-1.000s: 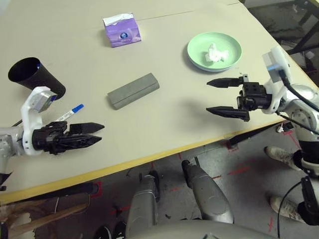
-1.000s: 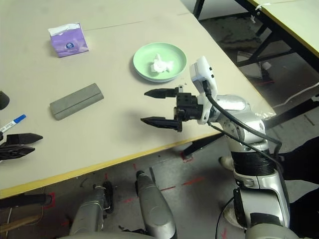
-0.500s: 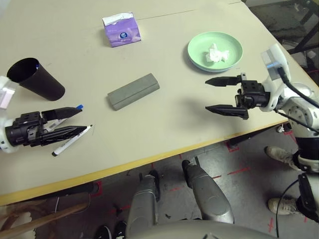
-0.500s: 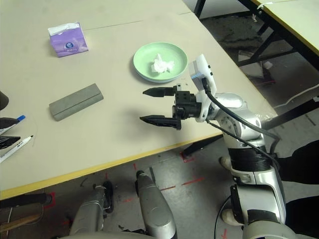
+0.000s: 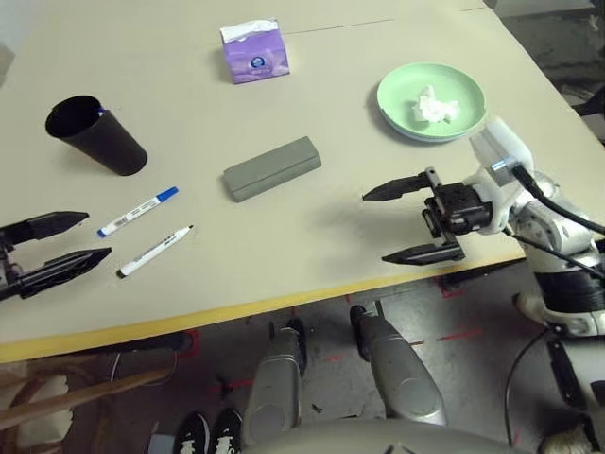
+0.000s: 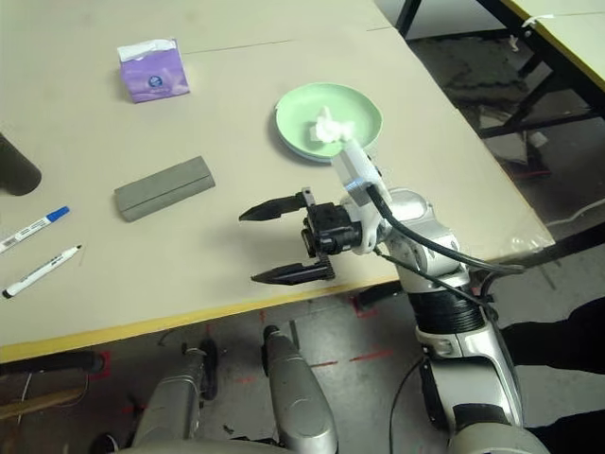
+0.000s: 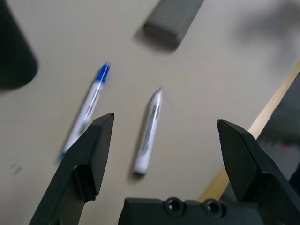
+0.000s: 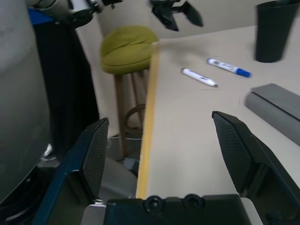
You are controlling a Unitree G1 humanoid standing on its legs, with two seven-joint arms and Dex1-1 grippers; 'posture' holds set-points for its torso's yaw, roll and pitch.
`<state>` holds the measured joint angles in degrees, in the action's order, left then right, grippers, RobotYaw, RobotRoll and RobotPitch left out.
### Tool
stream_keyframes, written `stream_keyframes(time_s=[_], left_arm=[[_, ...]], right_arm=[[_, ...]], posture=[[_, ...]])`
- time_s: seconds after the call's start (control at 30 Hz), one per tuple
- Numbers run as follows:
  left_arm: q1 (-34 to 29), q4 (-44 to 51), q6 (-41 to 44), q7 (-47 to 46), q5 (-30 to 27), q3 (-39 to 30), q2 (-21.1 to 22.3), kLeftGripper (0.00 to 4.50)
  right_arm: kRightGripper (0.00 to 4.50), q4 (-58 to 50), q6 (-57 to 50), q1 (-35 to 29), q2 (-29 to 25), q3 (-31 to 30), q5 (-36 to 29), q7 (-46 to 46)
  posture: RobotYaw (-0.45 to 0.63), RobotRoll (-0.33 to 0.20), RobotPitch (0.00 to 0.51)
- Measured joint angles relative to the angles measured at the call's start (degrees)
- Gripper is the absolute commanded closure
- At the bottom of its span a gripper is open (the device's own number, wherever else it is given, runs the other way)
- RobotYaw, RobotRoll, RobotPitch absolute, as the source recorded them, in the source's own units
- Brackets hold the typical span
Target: Organize and tidy the items on the table.
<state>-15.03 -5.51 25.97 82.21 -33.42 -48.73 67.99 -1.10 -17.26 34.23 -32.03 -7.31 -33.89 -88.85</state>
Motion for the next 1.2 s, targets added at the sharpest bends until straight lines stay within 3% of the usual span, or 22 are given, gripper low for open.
stream_keyframes(time_s=[0.17, 0.47, 0.63, 0.87, 1.2], left_arm=[[0.4, 2.2, -2.1, 2.2, 4.1, 3.6, 5.2, 0.04], [10.4, 5.0, -4.7, 3.7, 8.7, 21.8, 12.3, 0.04], [14.4, 5.1, -3.5, 2.8, 10.8, 28.5, 12.8, 0.04], [14.3, 5.6, -3.0, 1.3, 14.1, 31.8, 12.9, 0.04], [15.5, 7.1, -4.3, -5.2, 17.8, 36.2, 7.6, 0.04]], right_arm=[[0.0, 1.6, 0.1, 0.9, 1.4, -0.1, 0.4, 1.5], [0.0, 0.3, -0.9, 0.6, 2.2, -0.1, 0.4, 4.5], [0.0, -1.0, -1.6, 0.4, 2.2, -0.1, 0.0, 5.9], [0.0, -1.3, -2.1, 0.5, 2.1, 0.2, -0.3, 7.1], [0.0, -3.5, -4.0, 0.5, 2.0, 1.1, -1.4, 9.1]], posture=[[-0.11, 0.0, 0.322], [-0.16, 0.0, 0.324], [-0.18, 0.0, 0.323], [-0.2, 0.0, 0.32], [-0.22, 0.0, 0.322]])
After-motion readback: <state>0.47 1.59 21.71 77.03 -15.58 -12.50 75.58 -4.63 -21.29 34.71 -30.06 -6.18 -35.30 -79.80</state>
